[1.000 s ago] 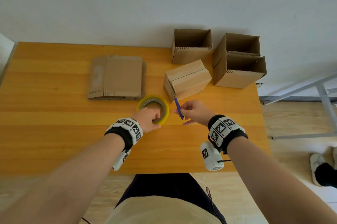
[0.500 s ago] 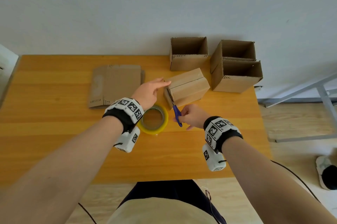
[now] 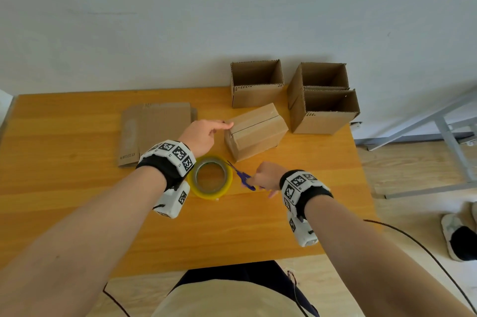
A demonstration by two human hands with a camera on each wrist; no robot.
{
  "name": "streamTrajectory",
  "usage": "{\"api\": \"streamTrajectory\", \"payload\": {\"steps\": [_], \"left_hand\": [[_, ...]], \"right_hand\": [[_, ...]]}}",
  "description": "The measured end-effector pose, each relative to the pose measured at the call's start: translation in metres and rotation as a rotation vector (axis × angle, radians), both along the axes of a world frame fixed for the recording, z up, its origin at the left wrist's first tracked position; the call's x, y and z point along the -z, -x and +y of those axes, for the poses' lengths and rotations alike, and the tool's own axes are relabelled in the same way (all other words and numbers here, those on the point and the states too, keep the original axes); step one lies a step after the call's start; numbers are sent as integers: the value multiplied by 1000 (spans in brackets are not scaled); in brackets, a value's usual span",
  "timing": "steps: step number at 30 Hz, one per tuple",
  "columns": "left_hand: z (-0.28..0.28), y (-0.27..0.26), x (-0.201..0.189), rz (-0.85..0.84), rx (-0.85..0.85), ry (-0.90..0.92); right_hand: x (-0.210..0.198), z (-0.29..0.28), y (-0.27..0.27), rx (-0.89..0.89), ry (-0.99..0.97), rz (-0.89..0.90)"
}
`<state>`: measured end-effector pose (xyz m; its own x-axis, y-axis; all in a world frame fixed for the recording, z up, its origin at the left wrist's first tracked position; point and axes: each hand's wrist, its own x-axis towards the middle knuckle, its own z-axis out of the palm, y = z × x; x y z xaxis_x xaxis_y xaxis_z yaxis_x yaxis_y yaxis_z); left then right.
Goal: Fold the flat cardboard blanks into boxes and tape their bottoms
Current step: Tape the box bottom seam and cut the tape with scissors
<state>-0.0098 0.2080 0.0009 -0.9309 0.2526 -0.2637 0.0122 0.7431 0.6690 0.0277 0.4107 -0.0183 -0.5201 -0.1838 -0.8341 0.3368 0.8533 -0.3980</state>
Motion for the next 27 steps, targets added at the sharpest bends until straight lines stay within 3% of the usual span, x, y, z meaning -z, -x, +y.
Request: {"api": "streamTrajectory", "payload": {"steps": [9, 16, 27], "left_hand": [[16, -7, 1, 100, 40, 50], [34, -9, 2, 81, 25, 108], [23, 6, 1, 25, 131, 62]], "right_hand": [[32, 24, -27, 2, -137, 338], [46, 23, -36, 21, -244, 431], [57, 20, -35, 17, -211, 466]]}}
